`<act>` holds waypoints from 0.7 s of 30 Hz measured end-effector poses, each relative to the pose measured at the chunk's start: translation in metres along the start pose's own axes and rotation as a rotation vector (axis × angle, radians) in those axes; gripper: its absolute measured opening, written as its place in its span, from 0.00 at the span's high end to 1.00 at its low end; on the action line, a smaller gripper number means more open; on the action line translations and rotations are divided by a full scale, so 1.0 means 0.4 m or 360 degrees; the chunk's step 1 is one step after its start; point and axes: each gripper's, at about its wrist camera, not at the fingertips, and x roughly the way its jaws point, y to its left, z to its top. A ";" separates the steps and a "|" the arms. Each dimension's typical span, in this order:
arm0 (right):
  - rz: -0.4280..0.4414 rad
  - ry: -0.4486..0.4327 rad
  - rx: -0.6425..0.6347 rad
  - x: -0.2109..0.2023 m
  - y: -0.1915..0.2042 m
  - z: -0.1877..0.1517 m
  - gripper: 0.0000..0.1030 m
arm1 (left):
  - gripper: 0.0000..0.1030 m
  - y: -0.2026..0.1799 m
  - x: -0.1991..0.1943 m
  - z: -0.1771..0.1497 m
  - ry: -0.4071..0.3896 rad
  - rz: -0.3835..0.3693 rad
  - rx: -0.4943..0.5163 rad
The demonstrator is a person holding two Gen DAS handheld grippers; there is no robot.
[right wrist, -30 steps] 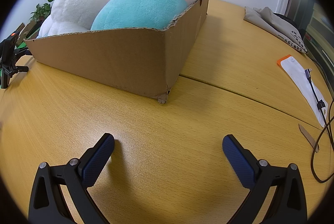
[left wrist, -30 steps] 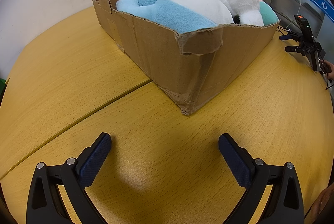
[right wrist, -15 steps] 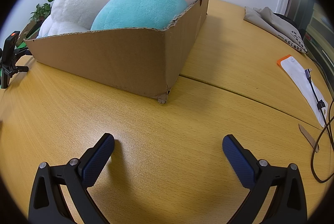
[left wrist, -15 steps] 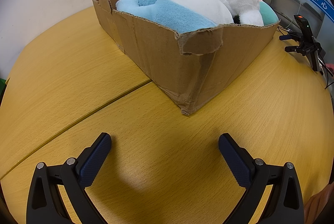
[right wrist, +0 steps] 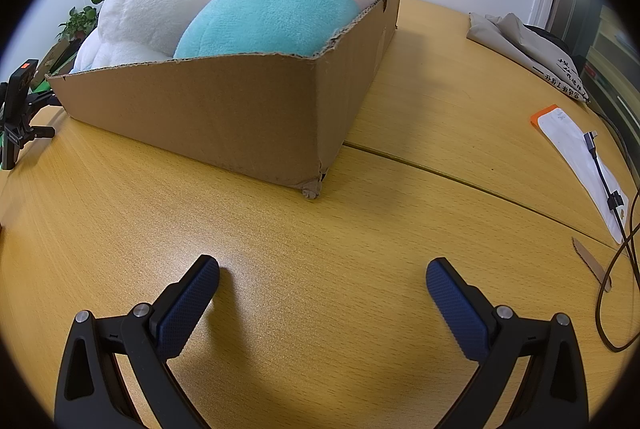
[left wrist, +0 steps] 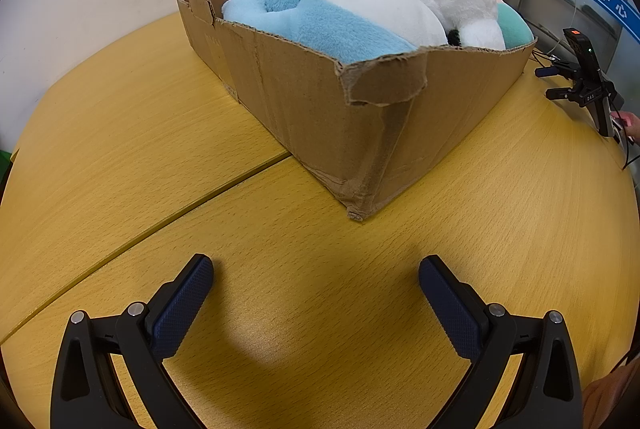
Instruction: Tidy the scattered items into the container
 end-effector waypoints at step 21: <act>0.0000 0.0000 0.0000 0.000 -0.001 0.000 0.00 | 0.00 -0.001 0.003 -0.001 0.0000 0.0005 -0.0006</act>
